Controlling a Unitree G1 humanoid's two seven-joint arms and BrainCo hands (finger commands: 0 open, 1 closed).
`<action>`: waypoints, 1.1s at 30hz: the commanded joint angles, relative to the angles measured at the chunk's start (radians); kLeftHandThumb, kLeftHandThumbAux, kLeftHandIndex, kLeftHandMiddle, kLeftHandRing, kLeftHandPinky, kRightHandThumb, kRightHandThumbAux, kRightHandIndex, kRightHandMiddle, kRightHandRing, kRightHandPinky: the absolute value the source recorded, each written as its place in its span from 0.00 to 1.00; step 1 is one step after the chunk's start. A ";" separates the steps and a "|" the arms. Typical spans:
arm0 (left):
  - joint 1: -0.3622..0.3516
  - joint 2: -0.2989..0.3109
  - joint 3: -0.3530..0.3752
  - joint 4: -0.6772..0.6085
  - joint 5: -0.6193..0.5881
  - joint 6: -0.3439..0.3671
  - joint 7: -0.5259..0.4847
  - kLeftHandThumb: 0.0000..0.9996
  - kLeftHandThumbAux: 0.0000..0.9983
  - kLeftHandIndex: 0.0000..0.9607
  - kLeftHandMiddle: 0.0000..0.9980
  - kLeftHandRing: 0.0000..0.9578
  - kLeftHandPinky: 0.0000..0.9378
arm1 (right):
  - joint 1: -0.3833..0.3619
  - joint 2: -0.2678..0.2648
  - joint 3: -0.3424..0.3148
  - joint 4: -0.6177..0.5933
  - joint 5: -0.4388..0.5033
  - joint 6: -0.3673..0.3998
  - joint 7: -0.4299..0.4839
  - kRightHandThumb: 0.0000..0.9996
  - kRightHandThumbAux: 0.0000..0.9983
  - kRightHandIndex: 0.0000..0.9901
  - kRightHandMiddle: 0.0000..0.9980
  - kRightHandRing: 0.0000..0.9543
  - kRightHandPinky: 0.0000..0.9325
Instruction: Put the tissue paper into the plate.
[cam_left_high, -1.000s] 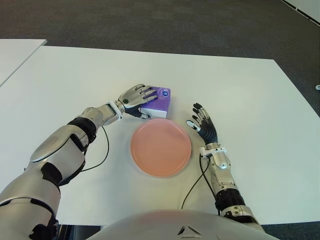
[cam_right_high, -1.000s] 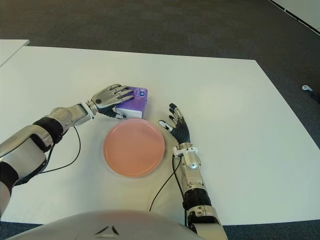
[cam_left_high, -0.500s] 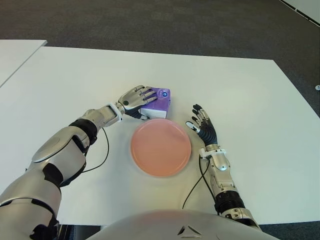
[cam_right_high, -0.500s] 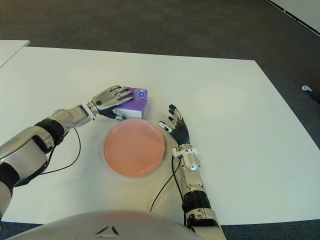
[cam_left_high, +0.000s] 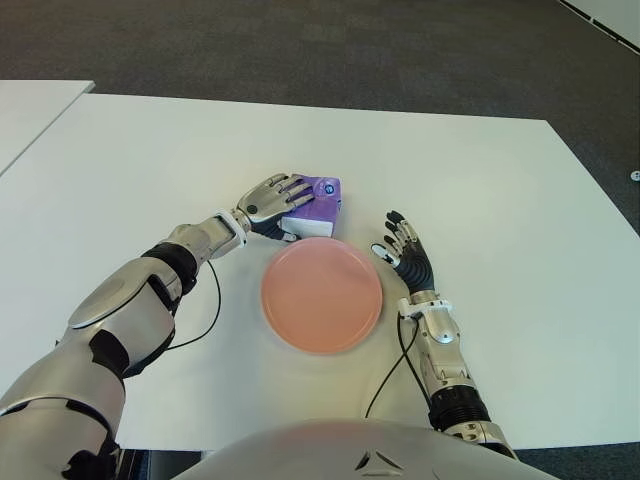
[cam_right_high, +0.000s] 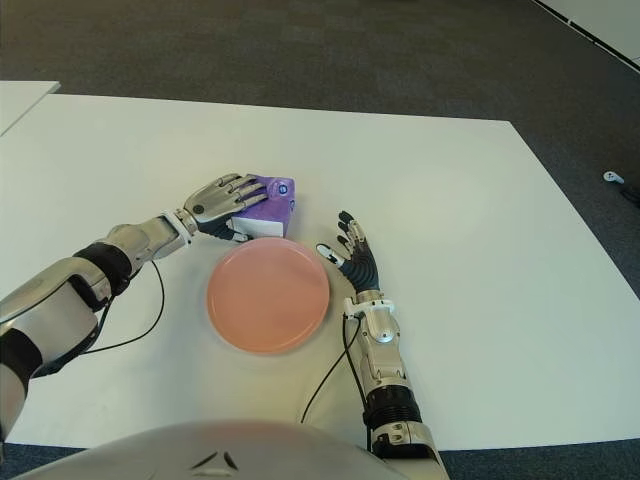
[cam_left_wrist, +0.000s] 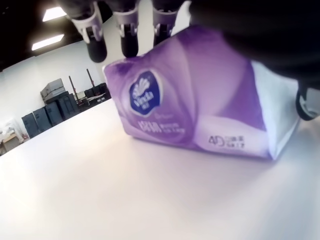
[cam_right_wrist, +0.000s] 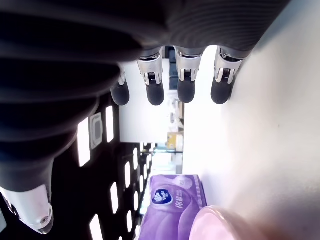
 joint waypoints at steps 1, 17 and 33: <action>0.091 -0.018 -0.053 0.051 0.039 -0.012 -0.045 0.08 0.23 0.00 0.00 0.00 0.00 | 0.099 0.011 0.013 0.056 -0.005 0.089 -0.003 0.00 0.63 0.00 0.02 0.00 0.00; 0.097 -0.023 -0.057 0.067 0.035 -0.006 -0.036 0.06 0.24 0.00 0.00 0.00 0.00 | 0.112 0.013 0.019 0.037 -0.002 0.099 -0.008 0.00 0.63 0.00 0.02 0.00 0.00; 0.099 -0.042 -0.036 0.104 0.002 0.001 0.015 0.28 0.39 0.23 0.33 0.35 0.41 | 0.118 0.008 0.022 0.025 -0.003 0.107 -0.010 0.00 0.63 0.00 0.02 0.00 0.00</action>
